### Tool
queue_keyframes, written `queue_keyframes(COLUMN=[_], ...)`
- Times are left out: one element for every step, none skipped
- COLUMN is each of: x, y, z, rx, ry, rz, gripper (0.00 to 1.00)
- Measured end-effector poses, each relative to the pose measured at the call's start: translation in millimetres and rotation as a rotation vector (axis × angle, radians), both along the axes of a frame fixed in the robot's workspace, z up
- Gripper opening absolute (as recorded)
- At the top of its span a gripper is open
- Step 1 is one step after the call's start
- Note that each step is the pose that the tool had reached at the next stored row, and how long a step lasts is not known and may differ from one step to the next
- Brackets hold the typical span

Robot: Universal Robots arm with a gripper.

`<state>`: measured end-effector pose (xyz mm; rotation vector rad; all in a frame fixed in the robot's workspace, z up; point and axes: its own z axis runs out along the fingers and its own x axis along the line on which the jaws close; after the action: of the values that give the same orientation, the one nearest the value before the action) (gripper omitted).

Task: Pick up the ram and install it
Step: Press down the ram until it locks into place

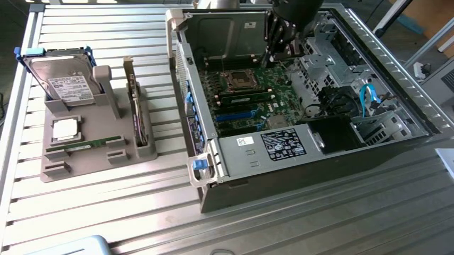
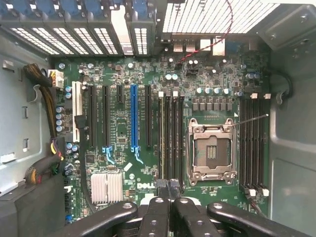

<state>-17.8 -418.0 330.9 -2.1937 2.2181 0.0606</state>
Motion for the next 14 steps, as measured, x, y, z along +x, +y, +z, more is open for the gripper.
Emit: queue_keyframes(x=[0.0,0.0,0.0,0.0,0.0,0.0,0.0,0.0,0.0,0.0,0.0,0.0,0.0,0.0], y=[0.0,0.0,0.0,0.0,0.0,0.0,0.0,0.0,0.0,0.0,0.0,0.0,0.0,0.0], z=[-1.8,-3.6,-5.5,-7.4,-9.1,-11.1,-12.9,-14.6,-16.6,-18.4,-20.2,-22.1,-23.8,-25.8], rx=[0.0000,-0.0001,-0.0001,-0.0001,0.0000,0.0000,0.0000,0.0000,0.0000,0.0001,0.0000,-0.0001,-0.0002,-0.0001], ry=[0.0001,0.0000,0.0000,-0.0001,-0.0001,0.0000,0.0000,0.0000,0.0000,-0.0001,-0.0001,0.0000,0.0000,0.0000], rz=[0.000,0.000,0.000,0.000,0.000,0.000,0.000,0.000,0.000,0.000,0.000,0.000,0.000,0.000], gripper=[0.10,0.10,0.10,0.10,0.10,0.10,0.10,0.10,0.10,0.10,0.10,0.10,0.10,0.10])
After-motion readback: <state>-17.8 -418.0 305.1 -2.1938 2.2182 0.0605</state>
